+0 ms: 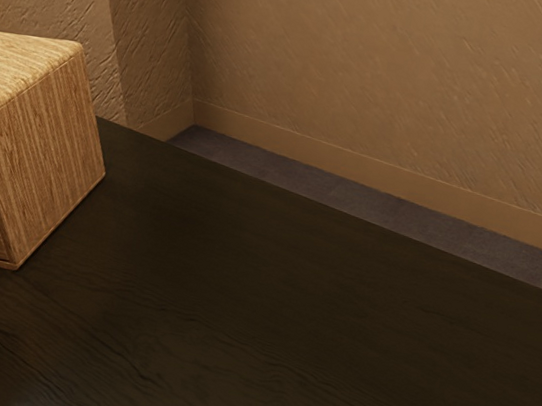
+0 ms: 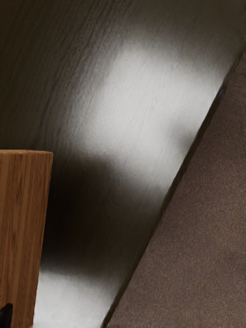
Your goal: Push the drawer handle with one arm to close the drawer
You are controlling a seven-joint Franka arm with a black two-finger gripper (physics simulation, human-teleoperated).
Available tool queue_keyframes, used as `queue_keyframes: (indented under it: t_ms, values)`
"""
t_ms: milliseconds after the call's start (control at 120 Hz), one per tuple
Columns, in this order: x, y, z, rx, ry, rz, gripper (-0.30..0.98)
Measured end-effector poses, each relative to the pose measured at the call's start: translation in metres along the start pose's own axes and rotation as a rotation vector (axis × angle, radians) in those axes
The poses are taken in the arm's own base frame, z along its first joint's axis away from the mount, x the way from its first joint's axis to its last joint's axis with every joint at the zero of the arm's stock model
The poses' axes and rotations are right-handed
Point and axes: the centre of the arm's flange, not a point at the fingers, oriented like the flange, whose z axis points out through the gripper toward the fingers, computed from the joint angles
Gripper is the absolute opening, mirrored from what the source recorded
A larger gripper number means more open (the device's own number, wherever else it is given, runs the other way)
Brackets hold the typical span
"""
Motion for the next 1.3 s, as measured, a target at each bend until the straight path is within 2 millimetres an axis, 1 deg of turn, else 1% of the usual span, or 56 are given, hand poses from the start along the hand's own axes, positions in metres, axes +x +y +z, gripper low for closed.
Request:
queue_keyframes:
  t_ms: [83, 142, 183, 225, 258, 300, 467, 733, 767, 883, 975, 1108, 1300]
  values:
    - [0.007, -0.012, 0.008, 0.021, -0.002, 0.024, 0.67]
    - [0.011, -0.04, 0.026, -0.002, -0.018, 0.014, 0.67]
    - [0.015, -0.064, 0.045, -0.029, -0.038, 0.001, 0.67]
    - [0.017, -0.083, 0.06, -0.043, -0.051, -0.007, 0.67]
    - [0.018, -0.093, 0.069, -0.046, -0.055, -0.009, 0.66]
    - [0.021, -0.1, 0.074, -0.037, -0.053, 0.0, 0.66]
    - [0.03, -0.11, 0.074, 0.028, -0.027, 0.063, 0.66]
    - [0.037, -0.113, 0.079, 0.035, -0.007, 0.147, 0.65]
    - [0.038, -0.113, 0.08, 0.032, -0.006, 0.154, 0.59]
    - [0.036, -0.118, 0.083, 0.022, -0.004, 0.158, 0.28]
    - [0.036, -0.12, 0.083, 0.023, -0.003, 0.161, 0.12]
    - [0.042, -0.123, 0.082, 0.036, -0.006, 0.175, 0.0]
    - [0.059, -0.131, 0.089, 0.039, -0.006, 0.198, -0.07]
